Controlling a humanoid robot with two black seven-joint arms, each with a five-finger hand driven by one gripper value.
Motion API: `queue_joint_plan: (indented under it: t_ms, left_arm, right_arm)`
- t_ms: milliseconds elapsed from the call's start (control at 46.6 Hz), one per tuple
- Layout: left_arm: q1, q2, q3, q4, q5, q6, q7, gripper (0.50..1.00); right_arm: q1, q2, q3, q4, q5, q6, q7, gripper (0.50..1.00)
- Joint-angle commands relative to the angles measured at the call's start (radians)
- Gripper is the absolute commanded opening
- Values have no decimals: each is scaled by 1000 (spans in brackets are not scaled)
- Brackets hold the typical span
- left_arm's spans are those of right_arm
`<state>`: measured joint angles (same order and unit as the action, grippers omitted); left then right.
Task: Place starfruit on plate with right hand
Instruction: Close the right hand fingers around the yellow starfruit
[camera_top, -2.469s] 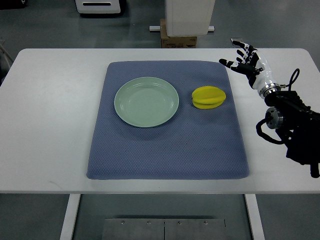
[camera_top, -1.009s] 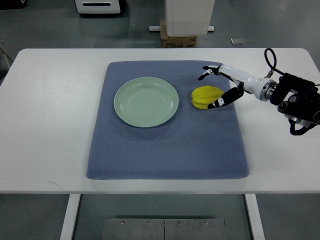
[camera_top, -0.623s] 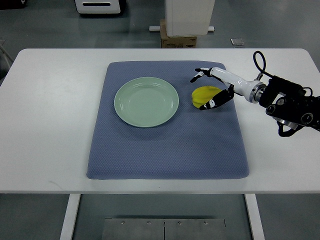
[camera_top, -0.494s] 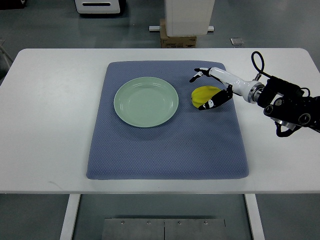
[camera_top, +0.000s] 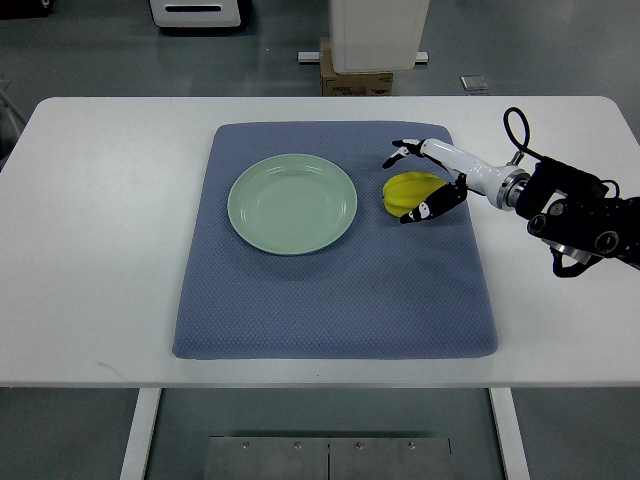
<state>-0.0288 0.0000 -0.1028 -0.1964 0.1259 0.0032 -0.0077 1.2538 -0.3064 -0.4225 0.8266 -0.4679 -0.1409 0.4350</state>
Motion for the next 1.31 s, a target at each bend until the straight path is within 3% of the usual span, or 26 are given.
queue_joint_plan:
  t_ms: [0, 751, 1073, 1288]
  left_arm:
    - [0, 0, 0, 0, 0, 0, 0, 1000]
    - [1, 0, 0, 0, 0, 0, 0, 1000]
    - [1, 0, 0, 0, 0, 0, 0, 1000]
    - [1, 0, 0, 0, 0, 0, 0, 1000]
  right_arm:
    - [-2, 0, -1, 0, 0, 0, 2, 1000]
    - [-45, 13, -1, -53, 0, -9, 8, 979]
    - [-56, 30, 1, -93, 0, -9, 11, 929]
    - [-65, 30, 1, -99, 0, -9, 16, 845]
